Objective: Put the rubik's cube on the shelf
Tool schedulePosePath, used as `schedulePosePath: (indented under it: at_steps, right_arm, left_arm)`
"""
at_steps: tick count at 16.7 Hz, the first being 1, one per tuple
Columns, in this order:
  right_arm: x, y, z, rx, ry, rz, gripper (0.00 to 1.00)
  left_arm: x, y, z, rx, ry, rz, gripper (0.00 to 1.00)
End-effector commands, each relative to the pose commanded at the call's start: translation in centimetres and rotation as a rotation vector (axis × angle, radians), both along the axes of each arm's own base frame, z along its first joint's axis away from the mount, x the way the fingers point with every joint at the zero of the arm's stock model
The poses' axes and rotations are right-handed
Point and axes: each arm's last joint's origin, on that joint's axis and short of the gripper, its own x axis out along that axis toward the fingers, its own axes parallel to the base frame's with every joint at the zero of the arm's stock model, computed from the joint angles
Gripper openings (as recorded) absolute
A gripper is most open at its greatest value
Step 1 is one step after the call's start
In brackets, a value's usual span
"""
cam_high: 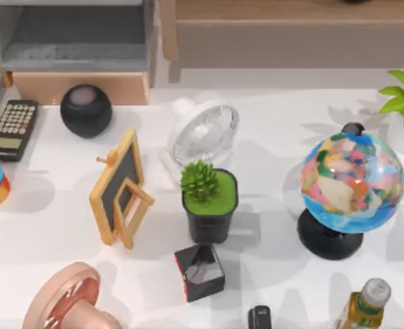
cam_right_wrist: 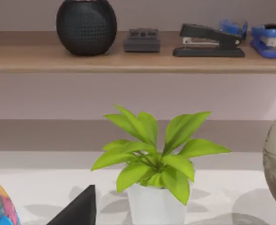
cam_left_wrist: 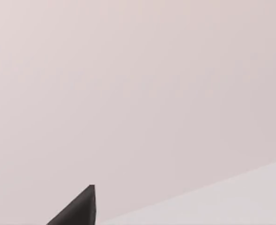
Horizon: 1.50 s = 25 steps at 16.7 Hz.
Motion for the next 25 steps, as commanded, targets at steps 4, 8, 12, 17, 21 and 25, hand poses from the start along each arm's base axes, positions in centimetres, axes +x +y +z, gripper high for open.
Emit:
schedulePosePath:
  at_steps: [4, 8, 12, 17, 21, 25]
  right_arm:
    - [0.0, 0.0, 0.0, 0.000, 0.000, 0.000, 1.00]
    - [0.0, 0.0, 0.0, 0.000, 0.000, 0.000, 1.00]
    - [0.0, 0.0, 0.0, 0.000, 0.000, 0.000, 1.00]
    - [0.0, 0.0, 0.0, 0.000, 0.000, 0.000, 1.00]
    - [0.0, 0.0, 0.0, 0.000, 0.000, 0.000, 1.00]
    - [0.0, 0.0, 0.0, 0.000, 0.000, 0.000, 1.00]
  left_arm:
    - [4.5, -3.4, 2.1, -0.245, 0.172, 0.033, 1.00]
    - [7.9, -8.2, 2.3, -0.435, 0.389, 0.068, 1.00]
    - [9.8, -12.5, 1.1, -0.548, 0.601, 0.111, 1.00]
    - [10.9, -14.9, -1.0, -0.601, 0.755, 0.152, 1.00]
    - [10.9, -14.9, -1.0, -0.601, 0.755, 0.153, 1.00]
    - [10.7, -15.0, -1.0, -0.601, 0.754, 0.152, 1.00]
